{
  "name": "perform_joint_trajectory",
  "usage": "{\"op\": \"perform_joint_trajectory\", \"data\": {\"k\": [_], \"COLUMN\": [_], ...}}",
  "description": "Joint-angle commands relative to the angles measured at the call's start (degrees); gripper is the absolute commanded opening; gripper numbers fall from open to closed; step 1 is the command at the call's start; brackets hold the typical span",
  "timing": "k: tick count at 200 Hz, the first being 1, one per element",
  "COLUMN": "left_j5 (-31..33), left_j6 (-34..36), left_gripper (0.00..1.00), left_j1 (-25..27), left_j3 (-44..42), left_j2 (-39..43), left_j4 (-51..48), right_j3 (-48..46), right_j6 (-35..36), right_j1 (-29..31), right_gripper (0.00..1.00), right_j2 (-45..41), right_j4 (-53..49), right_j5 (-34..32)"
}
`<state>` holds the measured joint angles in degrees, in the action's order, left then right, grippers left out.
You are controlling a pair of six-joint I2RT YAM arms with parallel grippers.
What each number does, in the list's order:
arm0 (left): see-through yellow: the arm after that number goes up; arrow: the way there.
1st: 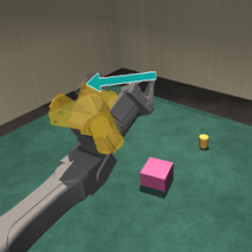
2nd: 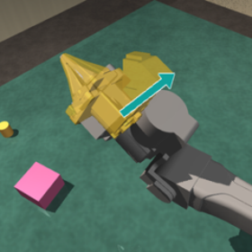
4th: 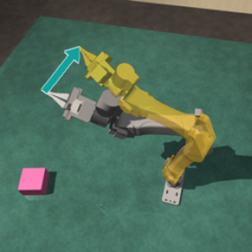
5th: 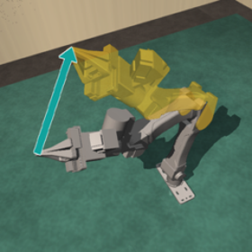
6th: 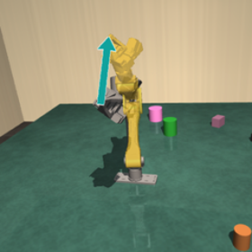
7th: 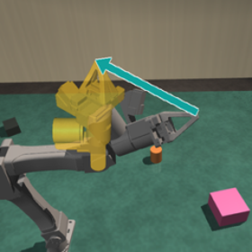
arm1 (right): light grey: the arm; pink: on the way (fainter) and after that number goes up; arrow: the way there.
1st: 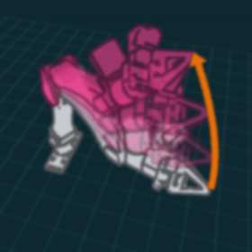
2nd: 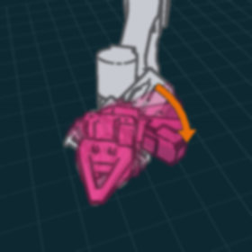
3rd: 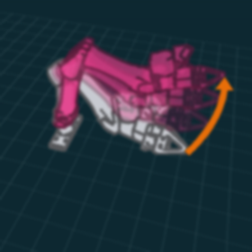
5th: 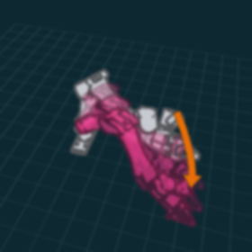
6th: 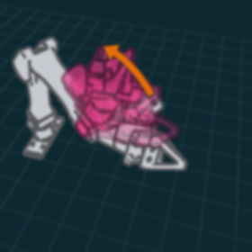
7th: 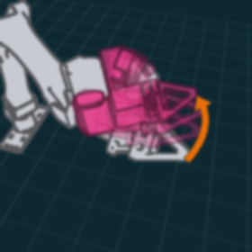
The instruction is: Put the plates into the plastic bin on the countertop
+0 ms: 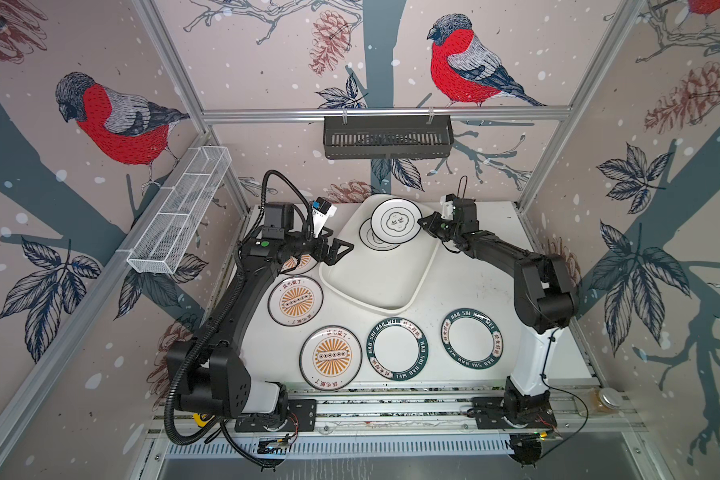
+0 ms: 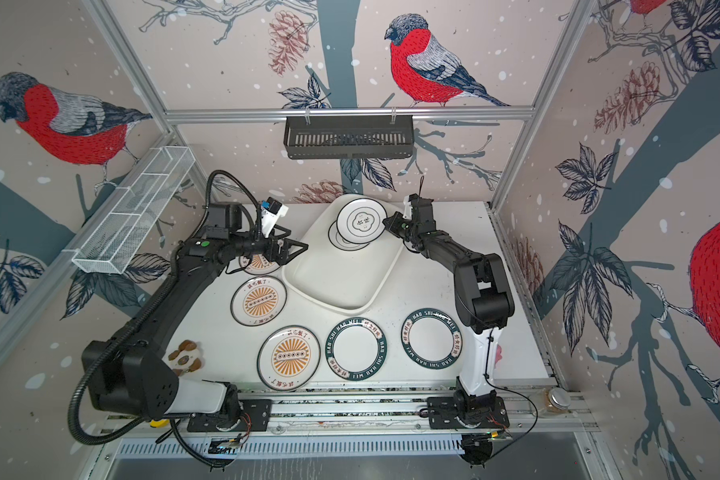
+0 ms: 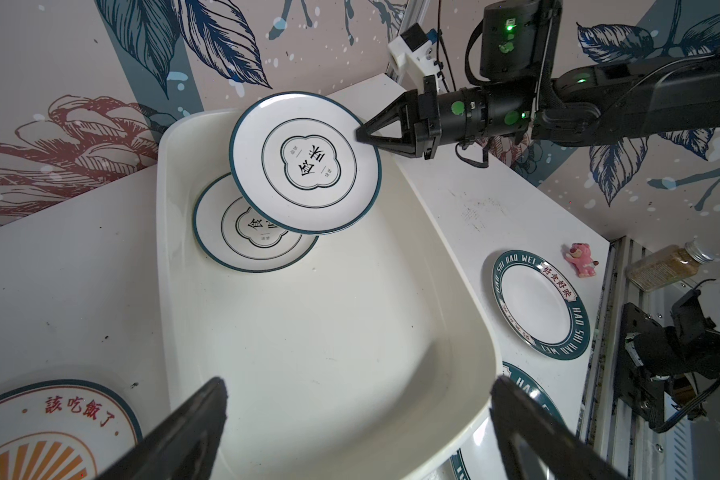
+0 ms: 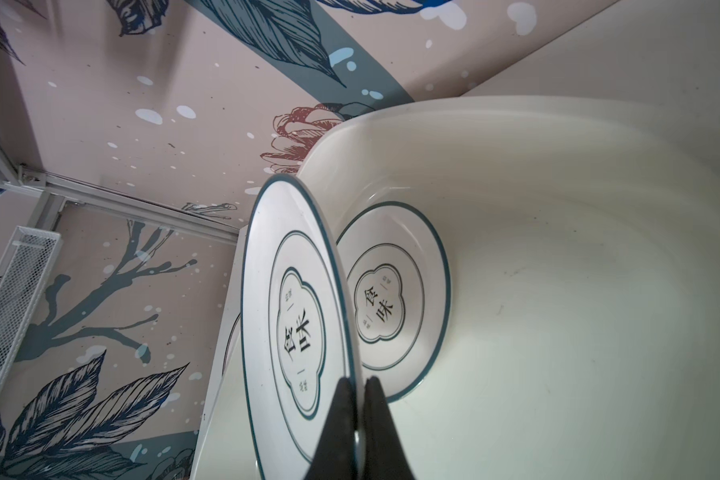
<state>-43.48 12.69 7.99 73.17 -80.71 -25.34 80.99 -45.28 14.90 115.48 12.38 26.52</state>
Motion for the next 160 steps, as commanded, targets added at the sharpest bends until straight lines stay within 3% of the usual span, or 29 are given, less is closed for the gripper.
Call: {"op": "perform_joint_trajectory", "data": {"k": [1, 160], "left_j5": [-1.34, -2.13], "left_j6": [0.03, 0.41], "left_gripper": [0.98, 0.98], "left_j1": [0.01, -0.02], "left_j3": [0.16, -0.12], "left_j2": [0.11, 0.04], "left_j4": [1.52, 1.43], "right_j3": [2.82, 22.37], "right_j6": [-1.65, 1.16], "right_j1": [0.67, 3.47], "right_gripper": [0.01, 0.02], "right_j2": [2.44, 18.24], "right_j4": [3.46, -9.72], "right_j5": [0.04, -5.35]}}
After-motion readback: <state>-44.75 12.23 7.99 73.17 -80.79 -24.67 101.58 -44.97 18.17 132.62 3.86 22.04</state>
